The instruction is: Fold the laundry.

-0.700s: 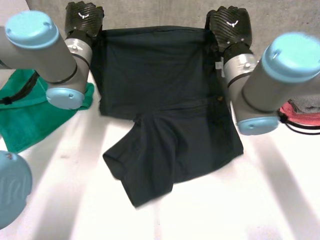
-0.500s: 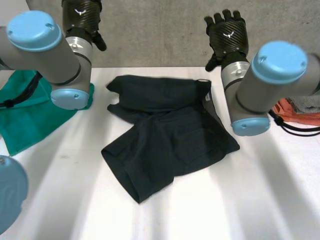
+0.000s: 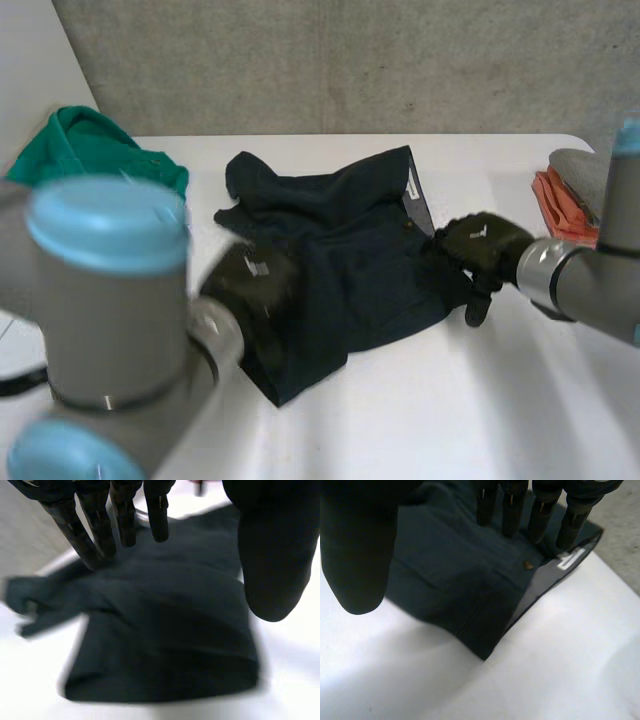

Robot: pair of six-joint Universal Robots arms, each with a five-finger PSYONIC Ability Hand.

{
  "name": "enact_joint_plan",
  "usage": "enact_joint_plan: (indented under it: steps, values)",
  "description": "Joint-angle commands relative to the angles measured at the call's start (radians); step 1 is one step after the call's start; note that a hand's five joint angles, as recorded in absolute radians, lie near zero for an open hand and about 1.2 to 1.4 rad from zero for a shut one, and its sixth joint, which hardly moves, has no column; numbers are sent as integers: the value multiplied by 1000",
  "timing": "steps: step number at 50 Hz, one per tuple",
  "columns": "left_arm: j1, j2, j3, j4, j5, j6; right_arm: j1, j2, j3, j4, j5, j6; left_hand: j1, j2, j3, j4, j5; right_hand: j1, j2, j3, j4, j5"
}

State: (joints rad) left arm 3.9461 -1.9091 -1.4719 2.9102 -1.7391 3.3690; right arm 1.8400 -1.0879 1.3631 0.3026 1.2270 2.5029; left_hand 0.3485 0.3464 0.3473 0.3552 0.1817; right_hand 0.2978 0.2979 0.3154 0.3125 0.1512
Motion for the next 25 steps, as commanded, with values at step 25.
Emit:
enact_joint_plan:
  steps: [25]
  values:
    - [-61,-323,59,306,-270,102,-24,117,132,-398,-11,54,252,254,253,245,244,1098,1098,1081,1084,1070]
